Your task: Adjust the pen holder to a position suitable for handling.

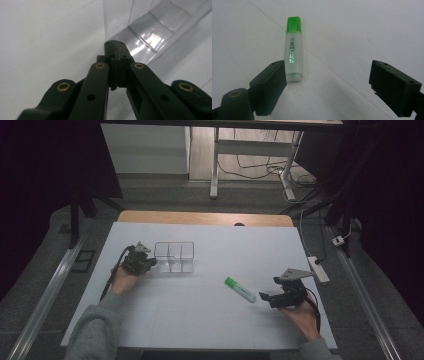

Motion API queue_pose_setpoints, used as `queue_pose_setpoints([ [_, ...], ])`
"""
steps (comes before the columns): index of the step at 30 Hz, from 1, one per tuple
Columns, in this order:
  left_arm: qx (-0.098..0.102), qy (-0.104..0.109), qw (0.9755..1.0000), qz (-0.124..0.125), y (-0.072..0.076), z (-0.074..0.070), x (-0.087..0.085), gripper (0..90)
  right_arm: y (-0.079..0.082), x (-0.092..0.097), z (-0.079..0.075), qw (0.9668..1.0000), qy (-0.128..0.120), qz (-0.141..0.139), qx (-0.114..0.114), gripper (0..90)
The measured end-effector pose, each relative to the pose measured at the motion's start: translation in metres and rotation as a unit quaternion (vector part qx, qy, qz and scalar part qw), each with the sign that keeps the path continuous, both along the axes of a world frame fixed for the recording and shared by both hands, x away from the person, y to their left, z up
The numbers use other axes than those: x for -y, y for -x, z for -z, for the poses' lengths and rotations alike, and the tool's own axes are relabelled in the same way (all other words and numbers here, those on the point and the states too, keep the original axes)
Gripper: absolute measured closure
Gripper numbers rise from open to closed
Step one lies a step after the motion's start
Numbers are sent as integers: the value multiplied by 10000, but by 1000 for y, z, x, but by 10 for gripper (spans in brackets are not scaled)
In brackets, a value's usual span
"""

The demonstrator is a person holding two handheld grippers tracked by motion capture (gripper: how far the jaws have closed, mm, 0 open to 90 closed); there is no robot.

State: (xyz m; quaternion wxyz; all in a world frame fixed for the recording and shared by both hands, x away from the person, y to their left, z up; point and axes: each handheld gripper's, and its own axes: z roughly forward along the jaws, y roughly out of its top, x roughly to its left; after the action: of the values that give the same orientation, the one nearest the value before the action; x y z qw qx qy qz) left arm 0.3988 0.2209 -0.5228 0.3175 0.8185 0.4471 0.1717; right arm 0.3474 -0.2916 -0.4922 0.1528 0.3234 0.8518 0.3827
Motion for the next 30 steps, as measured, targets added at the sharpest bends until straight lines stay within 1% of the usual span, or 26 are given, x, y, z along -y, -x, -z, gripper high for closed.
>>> queue_pose_setpoints([
  [5, 1, 2, 10000, 62, -1, 0, 5, 887, 0, 0, 0, 10000, 2, 1, -7, 145],
  [8, -19, 68, 9999, 79, -3, 0, 8, 887, 0, -1, 0, 10000, 5, -4, -8, 144],
  [12, -5, 27, 9999, 140, -4, 0, 14, 887, 0, 0, 0, 10000, 2, 5, -8, 144],
  [20, -1, 42, 9997, 222, -6, 0, 24, 887, 0, -1, 1, 10000, 33, -5, -15, 144],
  [22, 10, 47, 9997, 243, -7, 0, 27, 887, -1, -1, 1, 10000, 3, -5, -42, 146],
  [26, 52, -1, 9995, 302, -7, 0, 32, 887, -1, -1, 1, 10000, 2, -6, -49, 147],
  [30, 52, 3, 9994, 352, -8, 0, 38, 888, 0, -1, 1, 10000, 9, -17, -38, 147],
])
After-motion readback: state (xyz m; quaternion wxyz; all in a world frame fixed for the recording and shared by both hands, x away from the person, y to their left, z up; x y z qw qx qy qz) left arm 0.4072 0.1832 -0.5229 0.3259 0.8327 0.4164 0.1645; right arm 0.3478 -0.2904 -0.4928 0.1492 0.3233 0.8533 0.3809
